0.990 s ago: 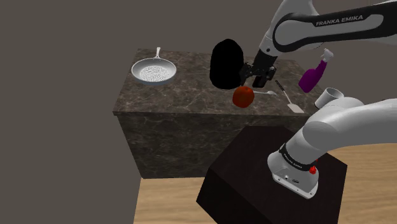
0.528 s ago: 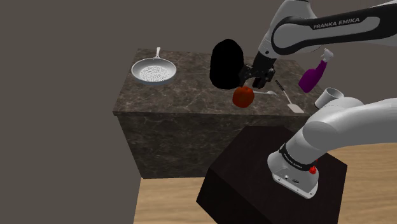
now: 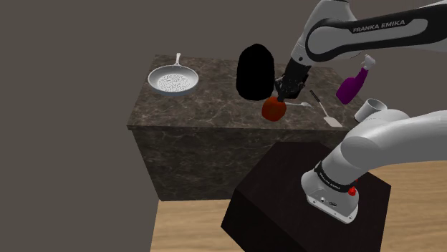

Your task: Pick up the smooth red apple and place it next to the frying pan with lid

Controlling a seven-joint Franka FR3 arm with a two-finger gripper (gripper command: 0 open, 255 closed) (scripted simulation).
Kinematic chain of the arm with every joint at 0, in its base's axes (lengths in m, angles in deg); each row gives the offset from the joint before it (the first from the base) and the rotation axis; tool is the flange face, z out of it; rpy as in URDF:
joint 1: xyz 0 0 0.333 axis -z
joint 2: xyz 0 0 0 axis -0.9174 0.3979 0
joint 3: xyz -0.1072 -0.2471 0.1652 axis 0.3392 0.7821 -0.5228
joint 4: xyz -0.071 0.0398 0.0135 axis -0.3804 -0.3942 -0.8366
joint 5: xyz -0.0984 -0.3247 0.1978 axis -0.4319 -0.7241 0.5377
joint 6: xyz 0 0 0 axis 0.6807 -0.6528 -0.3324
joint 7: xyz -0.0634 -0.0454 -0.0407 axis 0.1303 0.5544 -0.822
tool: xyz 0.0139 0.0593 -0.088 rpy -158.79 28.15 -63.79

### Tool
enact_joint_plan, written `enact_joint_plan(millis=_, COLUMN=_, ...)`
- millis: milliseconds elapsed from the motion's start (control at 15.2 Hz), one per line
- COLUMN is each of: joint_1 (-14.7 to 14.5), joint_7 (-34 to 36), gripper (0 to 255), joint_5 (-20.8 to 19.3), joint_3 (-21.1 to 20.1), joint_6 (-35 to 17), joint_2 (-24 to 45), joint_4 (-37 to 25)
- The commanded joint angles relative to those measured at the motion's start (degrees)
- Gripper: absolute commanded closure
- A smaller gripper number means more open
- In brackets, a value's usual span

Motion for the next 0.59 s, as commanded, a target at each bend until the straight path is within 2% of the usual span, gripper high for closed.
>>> enact_joint_plan(millis=0, joint_1=0.0, joint_7=0.0, gripper=255, joint_5=0.0, joint_3=0.0, joint_6=0.0, joint_2=0.0, joint_4=0.0)
enact_joint_plan(millis=198, joint_1=0.0, joint_7=0.0, gripper=255, joint_5=0.0, joint_3=0.0, joint_6=-0.01, joint_2=0.0, joint_4=0.01)
enact_joint_plan(millis=528, joint_1=0.1, joint_7=0.5, gripper=255, joint_5=-0.18, joint_3=-0.15, joint_6=4.62, joint_2=-1.67, joint_4=-2.97)
